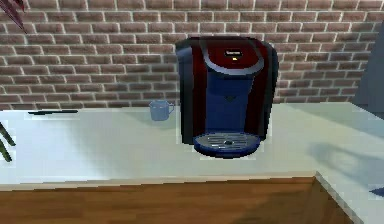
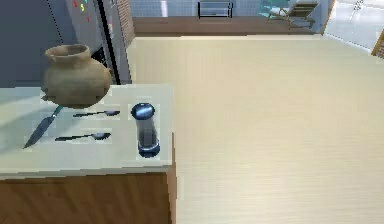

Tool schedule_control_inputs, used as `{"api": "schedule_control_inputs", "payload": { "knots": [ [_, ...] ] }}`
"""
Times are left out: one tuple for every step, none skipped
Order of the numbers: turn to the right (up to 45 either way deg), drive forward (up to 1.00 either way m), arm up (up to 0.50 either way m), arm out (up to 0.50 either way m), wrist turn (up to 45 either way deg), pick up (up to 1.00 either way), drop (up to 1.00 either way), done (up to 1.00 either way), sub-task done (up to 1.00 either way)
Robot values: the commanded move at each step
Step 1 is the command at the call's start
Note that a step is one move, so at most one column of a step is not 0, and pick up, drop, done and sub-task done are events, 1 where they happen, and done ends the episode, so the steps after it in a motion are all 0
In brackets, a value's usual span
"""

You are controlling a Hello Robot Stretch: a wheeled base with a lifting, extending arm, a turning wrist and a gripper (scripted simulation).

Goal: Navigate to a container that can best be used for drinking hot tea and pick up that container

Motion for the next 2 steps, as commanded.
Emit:
{"api": "schedule_control_inputs", "payload": {
  "knots": [
    [21.0, 0.00, 0.00, 0.00, 0.0, 0.00, 0.00, 0.00, 0.00],
    [0.0, 0.40, 0.00, 0.00, 0.0, 0.00, 0.00, 0.00, 0.00]
  ]
}}
